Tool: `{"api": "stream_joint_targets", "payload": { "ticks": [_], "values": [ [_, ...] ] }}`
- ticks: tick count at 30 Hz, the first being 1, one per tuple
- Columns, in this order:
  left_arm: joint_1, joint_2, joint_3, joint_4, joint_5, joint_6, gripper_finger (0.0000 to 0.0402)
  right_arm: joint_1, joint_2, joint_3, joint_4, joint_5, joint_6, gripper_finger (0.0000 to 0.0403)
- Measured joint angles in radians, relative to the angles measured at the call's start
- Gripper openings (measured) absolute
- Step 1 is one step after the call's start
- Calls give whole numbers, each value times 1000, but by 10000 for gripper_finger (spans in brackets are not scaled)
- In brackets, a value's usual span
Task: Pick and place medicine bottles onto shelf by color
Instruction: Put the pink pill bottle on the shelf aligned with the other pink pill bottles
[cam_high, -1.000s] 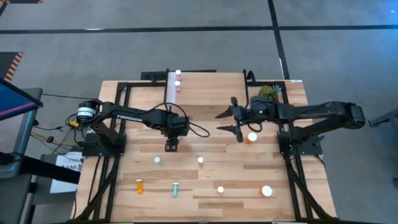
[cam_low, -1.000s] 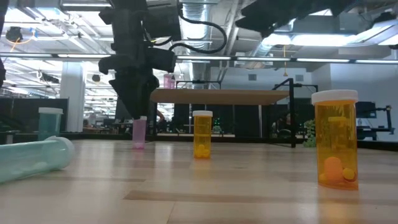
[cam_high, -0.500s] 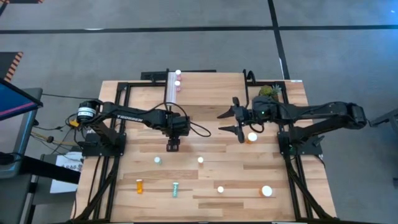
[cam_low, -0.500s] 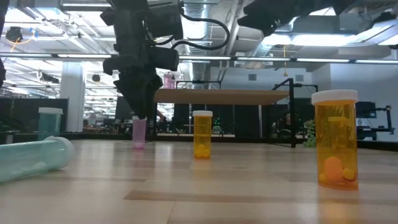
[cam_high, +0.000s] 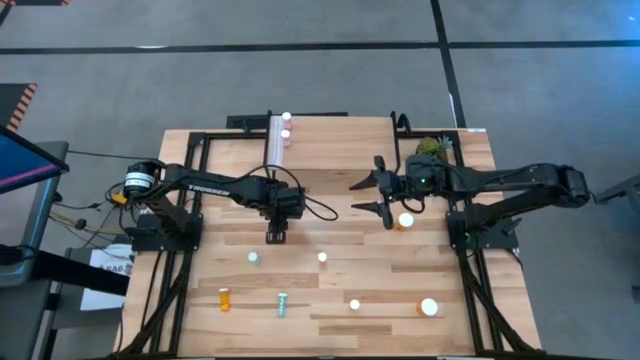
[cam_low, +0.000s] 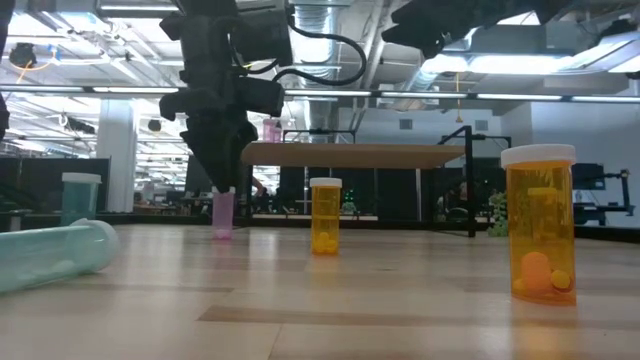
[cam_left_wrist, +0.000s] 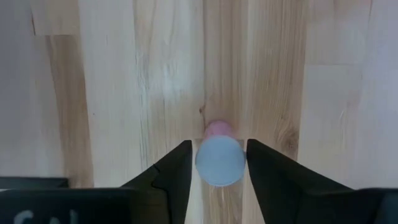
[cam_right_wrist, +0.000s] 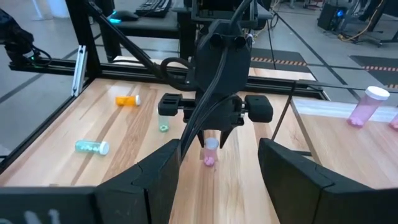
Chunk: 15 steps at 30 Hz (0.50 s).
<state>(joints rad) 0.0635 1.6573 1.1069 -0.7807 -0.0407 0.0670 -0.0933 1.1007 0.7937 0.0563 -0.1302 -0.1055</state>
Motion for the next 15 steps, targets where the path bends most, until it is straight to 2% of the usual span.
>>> {"api": "stream_joint_targets", "payload": {
  "ticks": [15],
  "values": [
    [0,0,0,0,0,0,135,0,0,0,0,0,0,240]
  ]
}}
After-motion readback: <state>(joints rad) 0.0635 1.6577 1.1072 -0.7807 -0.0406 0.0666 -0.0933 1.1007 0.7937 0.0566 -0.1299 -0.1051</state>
